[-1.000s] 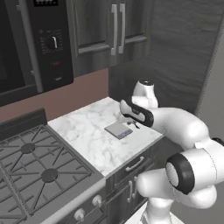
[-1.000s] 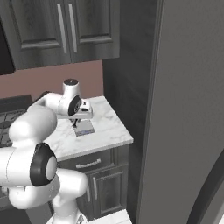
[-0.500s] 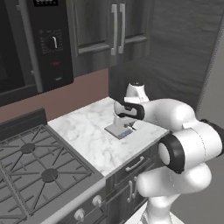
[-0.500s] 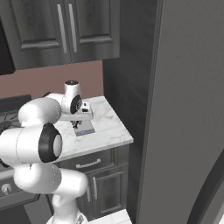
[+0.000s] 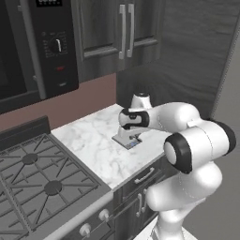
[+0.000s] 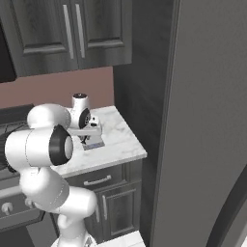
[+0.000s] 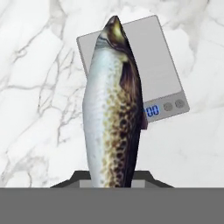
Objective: Take the fish from the fridge and place it on the digital scale on the counter by the fridge. Wait a few seconds for a reading, then move it to the plate on the dining counter.
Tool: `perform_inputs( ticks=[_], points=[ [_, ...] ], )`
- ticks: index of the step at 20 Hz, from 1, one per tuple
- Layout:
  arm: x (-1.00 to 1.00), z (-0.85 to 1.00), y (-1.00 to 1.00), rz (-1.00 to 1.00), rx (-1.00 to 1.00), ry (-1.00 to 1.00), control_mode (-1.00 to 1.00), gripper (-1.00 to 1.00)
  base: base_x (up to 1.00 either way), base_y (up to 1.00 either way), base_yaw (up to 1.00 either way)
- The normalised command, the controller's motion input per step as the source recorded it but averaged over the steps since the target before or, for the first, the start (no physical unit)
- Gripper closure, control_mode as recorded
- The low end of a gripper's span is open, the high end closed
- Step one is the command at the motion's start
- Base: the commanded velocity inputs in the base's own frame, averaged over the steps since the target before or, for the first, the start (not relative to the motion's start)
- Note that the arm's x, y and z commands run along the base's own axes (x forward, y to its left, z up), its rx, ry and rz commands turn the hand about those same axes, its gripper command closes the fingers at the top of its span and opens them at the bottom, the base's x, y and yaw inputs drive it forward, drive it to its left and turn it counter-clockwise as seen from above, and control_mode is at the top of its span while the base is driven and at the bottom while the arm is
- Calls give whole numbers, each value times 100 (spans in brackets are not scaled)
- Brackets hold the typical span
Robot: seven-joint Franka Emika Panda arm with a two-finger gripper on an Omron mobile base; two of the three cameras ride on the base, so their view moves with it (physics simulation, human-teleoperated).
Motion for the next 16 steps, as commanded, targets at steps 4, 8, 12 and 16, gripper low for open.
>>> perform_inputs(
  ticks=[4, 8, 12, 16],
  points=[
    [60, -17, 12, 0, 0, 0, -100, 100, 0, 0, 0],
    [57, -1, 1, 0, 0, 0, -100, 100, 0, 0, 0],
    [36, 0, 0, 0, 0, 0, -100, 100, 0, 0, 0],
    [0, -15, 0, 0, 0, 0, -100, 100, 0, 0, 0]
  ],
)
